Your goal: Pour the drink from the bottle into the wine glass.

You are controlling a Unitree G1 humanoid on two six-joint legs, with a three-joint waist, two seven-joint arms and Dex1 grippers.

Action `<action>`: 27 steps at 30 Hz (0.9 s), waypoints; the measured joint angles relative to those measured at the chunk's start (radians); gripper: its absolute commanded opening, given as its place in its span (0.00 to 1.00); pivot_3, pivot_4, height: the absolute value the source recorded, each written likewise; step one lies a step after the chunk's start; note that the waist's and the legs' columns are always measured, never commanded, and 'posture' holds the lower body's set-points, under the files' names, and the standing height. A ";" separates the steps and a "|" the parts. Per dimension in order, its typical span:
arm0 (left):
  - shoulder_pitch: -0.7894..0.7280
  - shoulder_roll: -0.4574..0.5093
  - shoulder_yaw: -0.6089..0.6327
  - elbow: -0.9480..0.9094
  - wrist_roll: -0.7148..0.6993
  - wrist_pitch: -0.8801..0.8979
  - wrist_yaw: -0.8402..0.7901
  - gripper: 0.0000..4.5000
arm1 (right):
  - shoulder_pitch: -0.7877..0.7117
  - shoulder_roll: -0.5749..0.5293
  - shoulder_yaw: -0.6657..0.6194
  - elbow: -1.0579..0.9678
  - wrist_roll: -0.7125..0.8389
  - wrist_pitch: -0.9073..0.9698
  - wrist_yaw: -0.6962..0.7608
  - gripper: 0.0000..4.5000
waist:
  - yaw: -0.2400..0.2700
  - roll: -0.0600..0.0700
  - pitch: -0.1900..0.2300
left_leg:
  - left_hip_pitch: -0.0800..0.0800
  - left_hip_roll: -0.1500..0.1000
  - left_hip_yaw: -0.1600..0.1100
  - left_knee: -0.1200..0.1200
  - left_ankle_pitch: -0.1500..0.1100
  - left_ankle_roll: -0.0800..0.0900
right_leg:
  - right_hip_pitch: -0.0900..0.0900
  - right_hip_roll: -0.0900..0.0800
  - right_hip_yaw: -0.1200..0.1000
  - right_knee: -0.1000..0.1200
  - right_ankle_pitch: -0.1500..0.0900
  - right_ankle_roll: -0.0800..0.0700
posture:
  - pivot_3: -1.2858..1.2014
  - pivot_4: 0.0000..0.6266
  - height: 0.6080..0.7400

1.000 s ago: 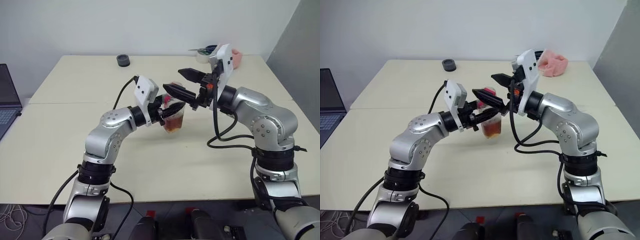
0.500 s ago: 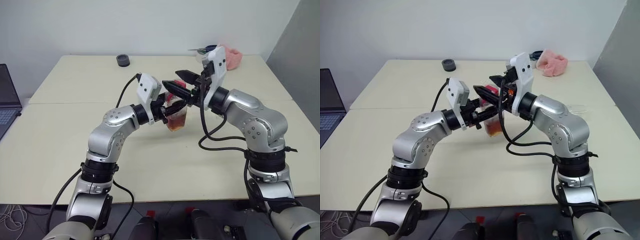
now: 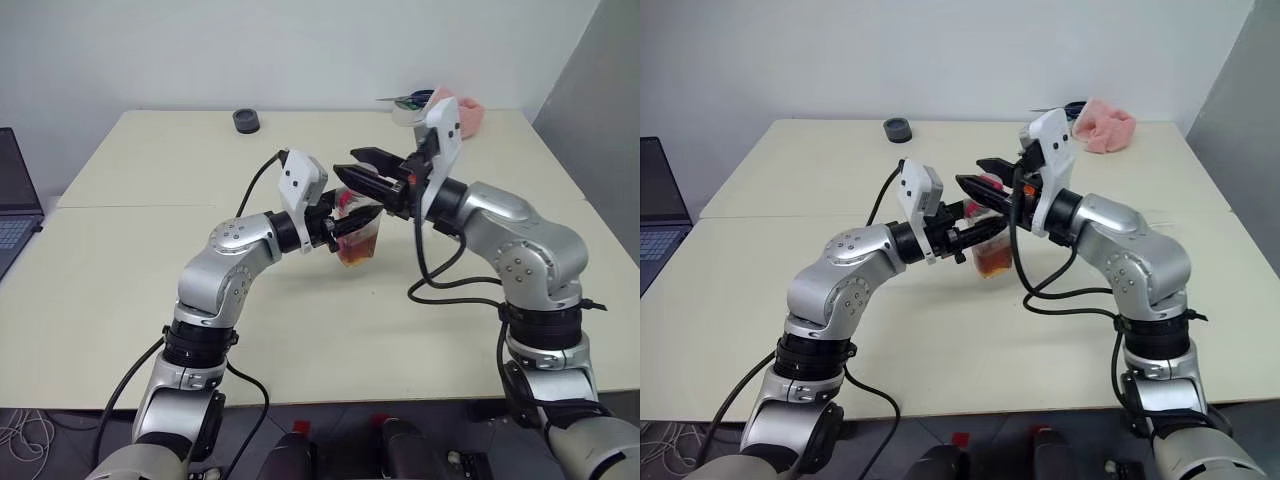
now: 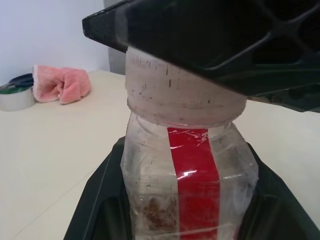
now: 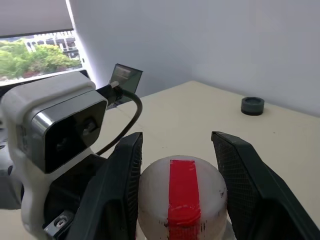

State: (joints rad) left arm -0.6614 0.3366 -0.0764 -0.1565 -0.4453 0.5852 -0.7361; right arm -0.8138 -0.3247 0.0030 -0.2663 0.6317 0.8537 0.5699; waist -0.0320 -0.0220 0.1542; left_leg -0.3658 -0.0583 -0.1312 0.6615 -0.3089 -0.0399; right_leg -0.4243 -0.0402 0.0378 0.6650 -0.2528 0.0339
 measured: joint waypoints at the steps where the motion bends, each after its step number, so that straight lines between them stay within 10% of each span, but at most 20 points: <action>1: 0.001 0.006 0.002 -0.018 -0.011 0.006 -0.004 0.43 | -0.012 -0.013 -0.006 0.004 0.018 0.008 0.031 0.42 | 0.000 0.000 0.000 | 0.000 0.000 0.000 0.000 0.000 0.000 | 0.000 0.000 0.000 0.000 0.000 0.000 | 0.52 0.24 1.00; 15: 0.055 0.063 0.029 -0.230 -0.120 0.129 -0.014 0.43 | -0.114 -0.095 0.010 0.149 0.051 -0.048 0.490 0.42 | 0.000 0.002 0.001 | 0.001 0.000 0.000 0.001 -0.001 0.001 | 0.001 0.000 0.000 0.000 0.000 0.000 | 0.52 0.24 1.00; 22: 0.062 0.063 0.022 -0.228 -0.119 0.148 0.032 0.43 | -0.137 -0.144 0.028 0.175 0.062 -0.023 0.541 0.96 | 0.003 0.002 0.002 | 0.000 0.000 0.000 0.001 -0.001 0.001 | 0.001 0.000 -0.001 -0.001 0.000 0.000 | 0.52 0.24 1.00; 27: 0.072 0.070 0.024 -0.215 -0.115 0.148 0.053 0.43 | -0.012 -0.218 -0.041 0.047 0.103 0.048 0.446 0.99 | 0.007 0.002 0.002 | 0.000 0.000 0.000 0.001 -0.001 0.001 | 0.001 -0.001 -0.001 -0.001 0.000 0.000 | 0.52 0.24 1.00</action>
State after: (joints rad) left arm -0.5896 0.4065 -0.0523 -0.3711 -0.5605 0.7329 -0.6830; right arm -0.8254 -0.5428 -0.0381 -0.2197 0.7347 0.9017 1.0161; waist -0.0254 -0.0205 0.1560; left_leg -0.3662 -0.0585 -0.1315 0.6623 -0.3094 -0.0390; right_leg -0.4229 -0.0415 0.0372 0.6638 -0.2529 0.0340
